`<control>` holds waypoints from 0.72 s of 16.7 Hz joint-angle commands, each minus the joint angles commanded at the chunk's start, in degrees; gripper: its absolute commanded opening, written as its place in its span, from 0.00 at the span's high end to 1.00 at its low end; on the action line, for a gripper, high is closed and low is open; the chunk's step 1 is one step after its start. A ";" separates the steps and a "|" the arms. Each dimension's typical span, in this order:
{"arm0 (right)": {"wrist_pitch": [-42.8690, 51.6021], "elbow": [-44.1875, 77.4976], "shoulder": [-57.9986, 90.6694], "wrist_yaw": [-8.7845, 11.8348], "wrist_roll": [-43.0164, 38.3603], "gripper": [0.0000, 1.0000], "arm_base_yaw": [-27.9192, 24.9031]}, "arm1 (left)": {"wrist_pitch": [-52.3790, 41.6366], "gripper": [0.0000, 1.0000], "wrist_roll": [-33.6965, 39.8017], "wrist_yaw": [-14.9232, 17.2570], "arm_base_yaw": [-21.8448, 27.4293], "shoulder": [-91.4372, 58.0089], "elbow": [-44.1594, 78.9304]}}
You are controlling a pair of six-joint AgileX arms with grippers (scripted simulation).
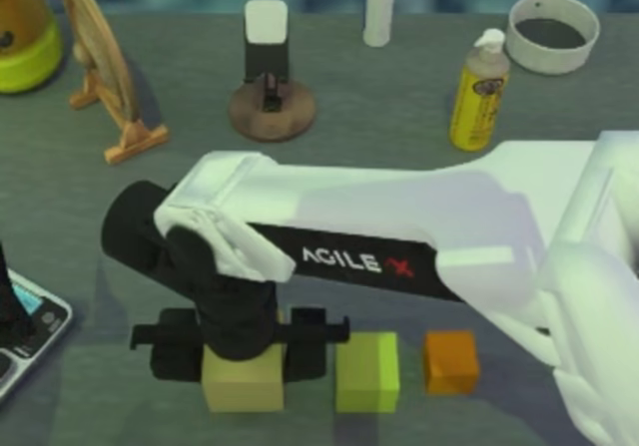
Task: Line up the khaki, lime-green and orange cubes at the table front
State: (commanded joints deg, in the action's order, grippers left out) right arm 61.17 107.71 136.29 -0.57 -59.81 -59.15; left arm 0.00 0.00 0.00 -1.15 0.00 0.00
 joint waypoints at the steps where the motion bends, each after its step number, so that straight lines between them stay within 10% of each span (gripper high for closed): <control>1: 0.00 0.00 0.00 0.00 0.00 0.55 0.00 | 0.00 0.00 0.00 0.00 0.00 0.00 0.00; 8: 0.00 0.00 0.00 0.00 0.00 0.02 0.00 | 0.00 0.00 0.00 0.00 0.00 0.00 0.00; 12: 0.00 0.00 0.00 0.00 0.00 0.00 0.00 | 0.00 0.00 0.00 0.00 0.00 0.00 0.00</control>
State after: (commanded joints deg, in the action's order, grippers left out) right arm 61.17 107.71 136.29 -0.57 -59.81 -59.15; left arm 0.00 0.00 0.00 -1.15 0.00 0.00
